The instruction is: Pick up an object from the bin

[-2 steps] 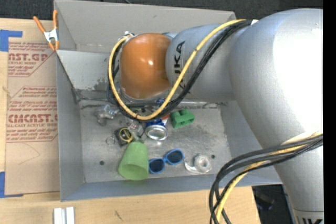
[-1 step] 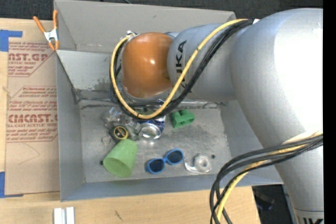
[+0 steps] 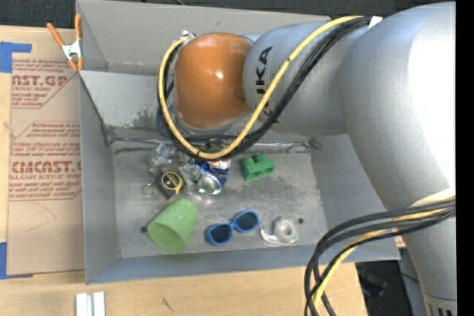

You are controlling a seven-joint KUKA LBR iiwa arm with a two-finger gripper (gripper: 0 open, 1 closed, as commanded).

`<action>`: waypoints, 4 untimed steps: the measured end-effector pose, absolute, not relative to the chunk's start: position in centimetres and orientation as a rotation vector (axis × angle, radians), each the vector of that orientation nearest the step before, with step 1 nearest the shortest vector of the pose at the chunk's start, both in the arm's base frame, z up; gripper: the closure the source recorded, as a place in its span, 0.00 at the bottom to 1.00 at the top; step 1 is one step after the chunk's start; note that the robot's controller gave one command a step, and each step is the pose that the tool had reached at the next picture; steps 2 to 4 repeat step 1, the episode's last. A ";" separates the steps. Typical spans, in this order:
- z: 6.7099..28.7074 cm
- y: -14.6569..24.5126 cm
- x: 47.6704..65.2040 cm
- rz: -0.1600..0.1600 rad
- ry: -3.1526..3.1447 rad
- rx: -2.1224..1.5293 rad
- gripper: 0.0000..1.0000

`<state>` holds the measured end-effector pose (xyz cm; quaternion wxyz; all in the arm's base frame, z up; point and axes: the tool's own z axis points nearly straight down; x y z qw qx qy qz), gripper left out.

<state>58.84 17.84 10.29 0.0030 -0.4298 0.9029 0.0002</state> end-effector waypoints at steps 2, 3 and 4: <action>12.8 18.0 58.9 0.001 2.832 -1.348 1.00; 12.8 18.0 58.9 0.001 2.832 -1.348 1.00; 12.8 18.0 58.9 0.001 2.832 -1.348 1.00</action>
Offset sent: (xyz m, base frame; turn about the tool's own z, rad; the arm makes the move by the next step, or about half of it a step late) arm 0.0000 0.0001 0.0237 0.0000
